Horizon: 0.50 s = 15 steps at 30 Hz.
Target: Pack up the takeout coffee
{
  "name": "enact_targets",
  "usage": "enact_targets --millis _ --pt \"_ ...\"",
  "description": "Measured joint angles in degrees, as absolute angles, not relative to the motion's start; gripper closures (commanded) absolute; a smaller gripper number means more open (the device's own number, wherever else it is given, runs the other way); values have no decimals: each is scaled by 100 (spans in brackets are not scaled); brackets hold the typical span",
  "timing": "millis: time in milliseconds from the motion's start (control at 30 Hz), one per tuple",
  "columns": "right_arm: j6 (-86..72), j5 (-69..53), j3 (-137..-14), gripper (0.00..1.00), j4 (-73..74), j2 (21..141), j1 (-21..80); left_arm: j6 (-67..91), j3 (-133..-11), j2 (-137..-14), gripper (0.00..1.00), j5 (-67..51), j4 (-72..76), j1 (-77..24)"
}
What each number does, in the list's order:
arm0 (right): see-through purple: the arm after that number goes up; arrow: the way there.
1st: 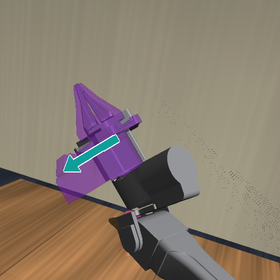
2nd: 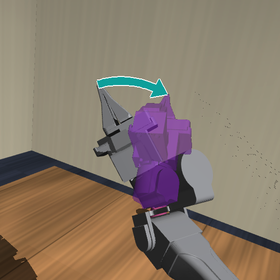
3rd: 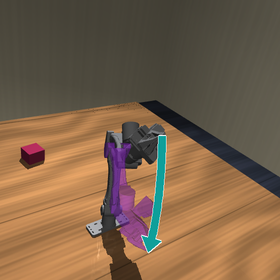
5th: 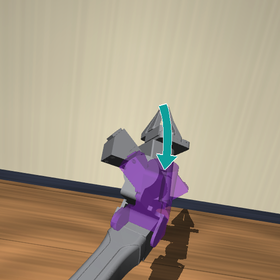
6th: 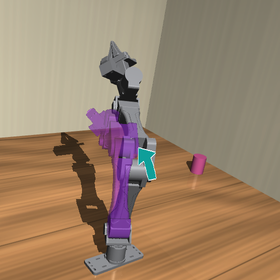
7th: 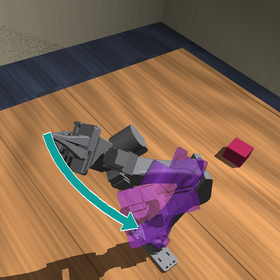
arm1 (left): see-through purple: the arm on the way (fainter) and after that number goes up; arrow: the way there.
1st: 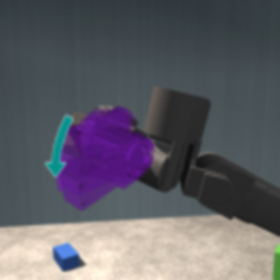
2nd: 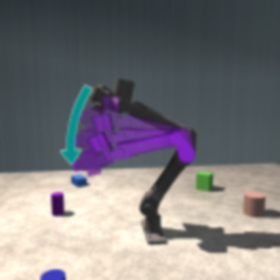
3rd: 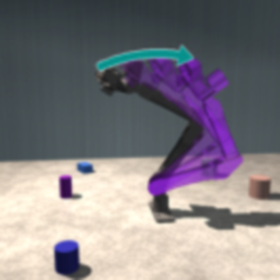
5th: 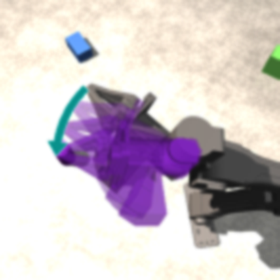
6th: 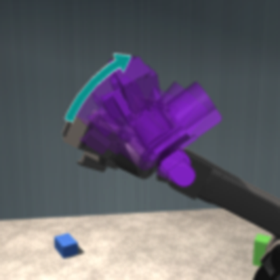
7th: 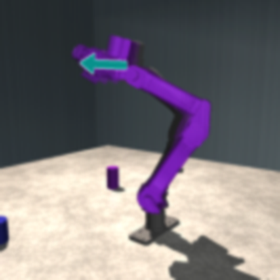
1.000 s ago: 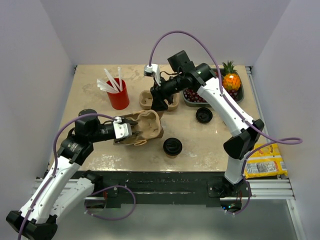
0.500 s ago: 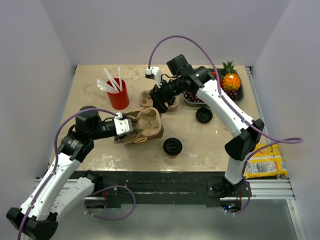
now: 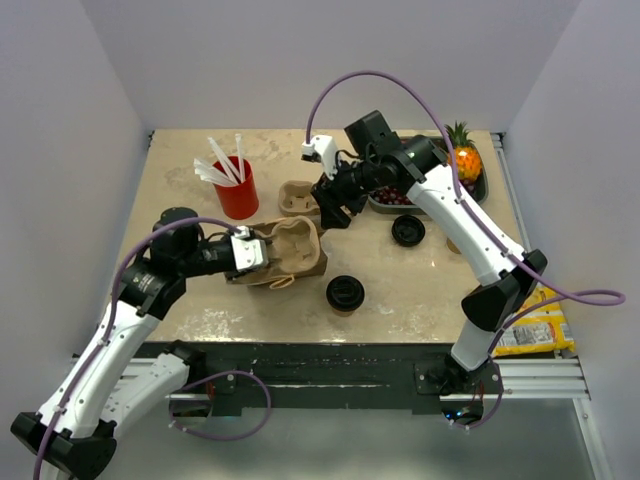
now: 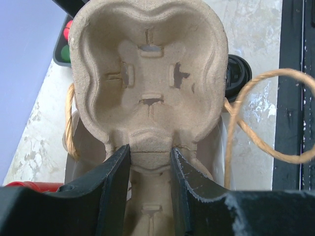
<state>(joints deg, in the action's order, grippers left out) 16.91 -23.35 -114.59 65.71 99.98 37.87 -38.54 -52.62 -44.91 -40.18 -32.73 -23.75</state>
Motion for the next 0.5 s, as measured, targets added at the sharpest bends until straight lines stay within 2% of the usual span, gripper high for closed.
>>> enact_targets --millis 500 --pt "2189 -2176 -11616 37 6862 9998 3791 -4287 -5306 -4866 100 -3636 -3395 -2375"
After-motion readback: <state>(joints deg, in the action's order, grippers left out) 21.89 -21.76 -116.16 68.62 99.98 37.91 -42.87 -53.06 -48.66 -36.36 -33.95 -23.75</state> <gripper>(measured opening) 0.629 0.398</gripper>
